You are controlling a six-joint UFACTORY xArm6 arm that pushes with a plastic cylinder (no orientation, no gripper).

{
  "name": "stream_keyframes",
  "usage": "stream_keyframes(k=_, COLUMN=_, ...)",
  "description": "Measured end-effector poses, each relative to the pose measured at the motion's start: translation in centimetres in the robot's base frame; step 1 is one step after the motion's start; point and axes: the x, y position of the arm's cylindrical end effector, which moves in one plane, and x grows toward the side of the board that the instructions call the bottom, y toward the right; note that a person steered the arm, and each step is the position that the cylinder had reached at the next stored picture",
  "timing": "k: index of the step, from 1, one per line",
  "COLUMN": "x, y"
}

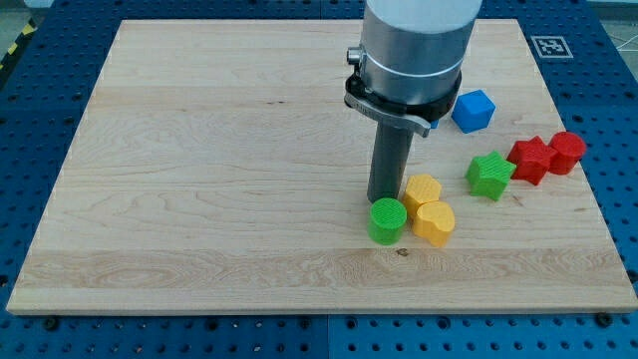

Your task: Move the yellow hexagon to the top of the green circle

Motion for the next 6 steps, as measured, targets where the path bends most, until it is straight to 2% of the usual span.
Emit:
stream_keyframes(k=1, x=-3.2, y=1.5)
stream_keyframes(k=2, x=-3.5, y=4.4)
stream_keyframes(k=4, x=-1.5, y=7.9)
stream_keyframes(k=6, x=0.0, y=6.1)
